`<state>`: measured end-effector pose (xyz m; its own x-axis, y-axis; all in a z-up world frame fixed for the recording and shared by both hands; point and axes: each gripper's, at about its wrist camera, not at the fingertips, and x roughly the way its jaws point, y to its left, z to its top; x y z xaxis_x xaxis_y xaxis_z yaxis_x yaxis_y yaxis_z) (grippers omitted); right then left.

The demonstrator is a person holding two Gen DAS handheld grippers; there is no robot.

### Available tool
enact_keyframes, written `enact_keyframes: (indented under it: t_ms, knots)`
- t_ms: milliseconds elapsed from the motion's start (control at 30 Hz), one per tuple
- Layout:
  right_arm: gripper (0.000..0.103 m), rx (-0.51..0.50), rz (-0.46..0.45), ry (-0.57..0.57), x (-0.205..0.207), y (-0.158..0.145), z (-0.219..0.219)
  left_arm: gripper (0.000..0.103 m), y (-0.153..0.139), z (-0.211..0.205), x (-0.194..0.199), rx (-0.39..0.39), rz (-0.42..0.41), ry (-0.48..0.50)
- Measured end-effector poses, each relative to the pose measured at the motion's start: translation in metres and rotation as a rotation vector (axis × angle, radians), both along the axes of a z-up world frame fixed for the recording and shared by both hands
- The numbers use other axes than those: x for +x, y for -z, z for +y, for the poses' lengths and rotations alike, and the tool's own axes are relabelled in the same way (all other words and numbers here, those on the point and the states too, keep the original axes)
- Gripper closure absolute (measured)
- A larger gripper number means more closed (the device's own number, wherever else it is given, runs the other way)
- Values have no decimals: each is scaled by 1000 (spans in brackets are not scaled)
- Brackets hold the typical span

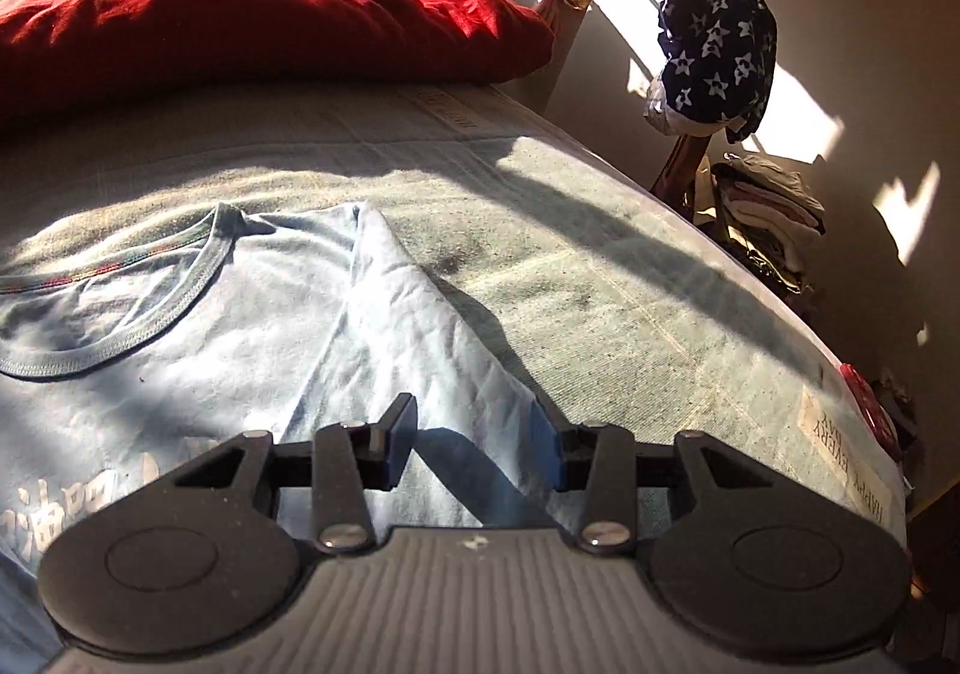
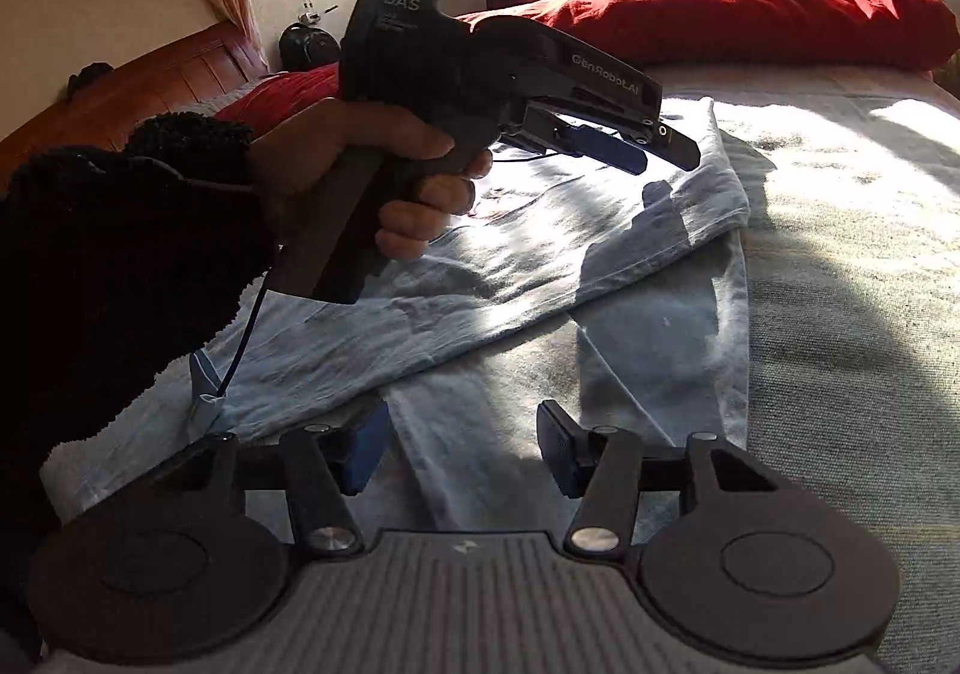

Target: Fold clothes

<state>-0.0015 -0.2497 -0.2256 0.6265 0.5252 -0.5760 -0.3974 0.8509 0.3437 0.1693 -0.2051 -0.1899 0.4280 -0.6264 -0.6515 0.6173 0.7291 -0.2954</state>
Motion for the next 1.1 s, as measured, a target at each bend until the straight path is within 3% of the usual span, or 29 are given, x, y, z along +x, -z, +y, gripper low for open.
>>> enact_keyframes:
  t_ms: [200,300,400,600,733,867,1000,1100]
  knots:
    - [40,62,1,-39,3,7,-5,56,12,-42,39,71,-9,7]
    - [38,95,-2,-54,4,10,-5,54,14,-58,59,102,-45,-17]
    - [38,124,-6,-68,5,11,-7,56,7,-65,70,109,-30,-63]
    - [36,164,-10,-90,8,15,-10,49,-17,-47,61,90,-36,-48]
    - [35,177,-12,-99,8,17,-10,49,3,-53,76,105,13,-71]
    - [35,182,-8,-94,7,16,-15,48,12,-70,89,116,-19,-93]
    - [35,168,-13,-91,6,15,-14,50,-10,-70,73,123,-42,-70]
    - [35,170,-15,-90,4,14,-13,47,-28,-55,51,82,14,-37]
